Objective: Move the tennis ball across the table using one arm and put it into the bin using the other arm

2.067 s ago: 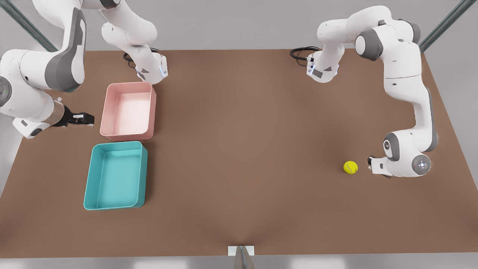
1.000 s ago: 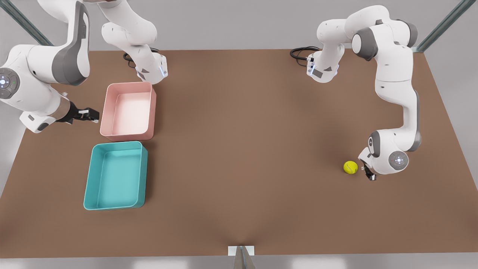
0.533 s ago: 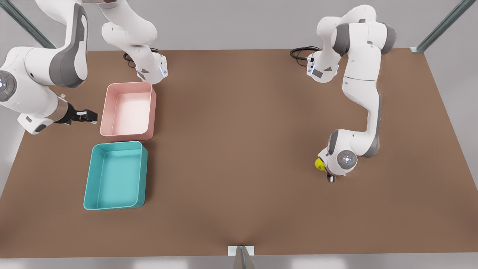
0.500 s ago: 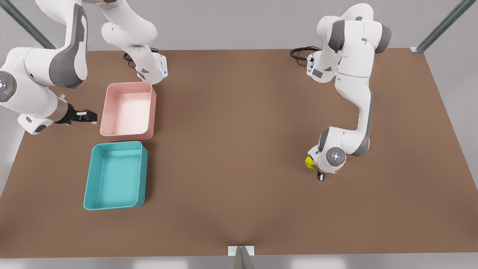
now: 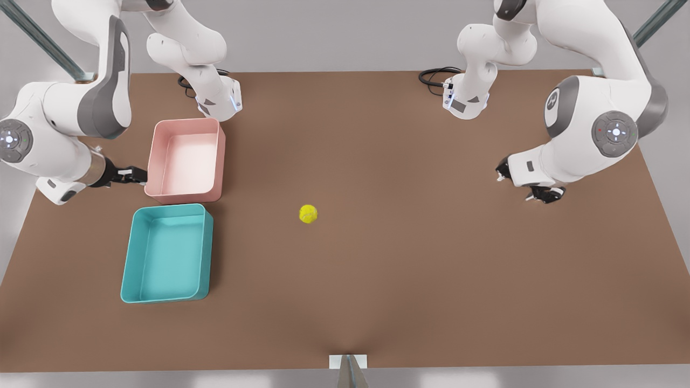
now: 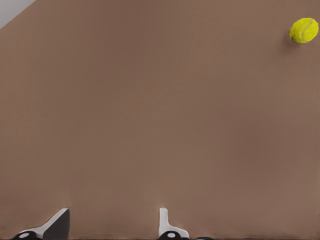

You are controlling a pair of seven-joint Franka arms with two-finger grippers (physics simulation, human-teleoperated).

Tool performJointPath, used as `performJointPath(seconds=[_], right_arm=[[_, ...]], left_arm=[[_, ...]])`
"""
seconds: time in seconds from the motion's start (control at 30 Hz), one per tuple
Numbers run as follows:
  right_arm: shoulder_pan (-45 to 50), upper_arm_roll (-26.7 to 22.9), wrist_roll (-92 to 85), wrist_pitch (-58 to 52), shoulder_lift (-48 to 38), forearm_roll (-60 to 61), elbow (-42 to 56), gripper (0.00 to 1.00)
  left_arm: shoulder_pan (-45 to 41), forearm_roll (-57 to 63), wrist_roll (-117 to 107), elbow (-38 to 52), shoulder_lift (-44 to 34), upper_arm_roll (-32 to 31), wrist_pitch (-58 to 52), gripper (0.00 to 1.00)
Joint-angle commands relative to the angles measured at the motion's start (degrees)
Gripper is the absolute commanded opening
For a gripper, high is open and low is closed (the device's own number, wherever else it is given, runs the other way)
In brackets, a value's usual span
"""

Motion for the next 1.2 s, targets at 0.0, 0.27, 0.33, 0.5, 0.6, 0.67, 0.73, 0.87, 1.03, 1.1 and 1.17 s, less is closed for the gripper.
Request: performJointPath(seconds=[0.0,0.27,0.33,0.5,0.6,0.67,0.73,0.87,1.03,1.1,1.17], right_arm=[[4.3,0.01,5.89,0.63,4.76,3.25,3.54,1.0],[26.19,0.01,38.07,22.14,22.27,4.75,8.14,1.0],[26.28,0.01,38.15,31.37,21.65,4.84,1.19,1.0],[26.81,0.01,38.15,48.16,19.98,8.35,-12.52,1.0],[27.95,0.01,38.15,55.29,19.19,8.44,-18.77,1.0],[29.62,0.01,38.15,56.96,18.92,8.44,-22.02,1.0],[30.24,0.01,38.15,58.55,17.61,8.44,-24.92,1.0],[31.2,0.01,38.24,58.9,15.76,8.44,-28.53,1.0],[30.86,-0.07,38.15,59.08,16.02,8.44,-29.76,1.0],[30.59,-0.07,38.15,58.99,16.37,8.53,-30.55,1.0],[30.59,-0.16,38.15,59.08,16.46,8.44,-31.34,1.0]], left_arm=[[0.3,0.39,-48.91,0.07,-0.01,-0.02,-9.76,1.0],[4.0,-1.9,-47.24,-0.28,1.39,-0.11,-8.8,1.0],[4.0,-1.81,-47.24,-0.28,1.48,-0.11,-8.88,1.0],[4.08,-1.9,-47.15,-0.37,1.39,-0.11,-10.03,1.0],[4.0,-1.9,-47.06,-0.37,1.39,-0.11,-10.03,1.0],[4.0,-1.9,-47.06,-0.37,1.48,-0.11,-10.03,1.0],[4.0,-1.9,-47.06,-0.37,1.39,-0.11,-10.12,1.0],[4.09,-1.81,-46.97,-0.37,1.48,-0.11,-10.2,1.0],[4.0,-1.9,-47.06,-0.37,1.57,-0.11,-10.2,1.0],[4.0,-1.9,-47.06,-0.37,1.66,-0.11,-10.2,1.0],[4.0,-1.9,-47.06,-0.37,1.74,-0.11,-10.2,1.0]])
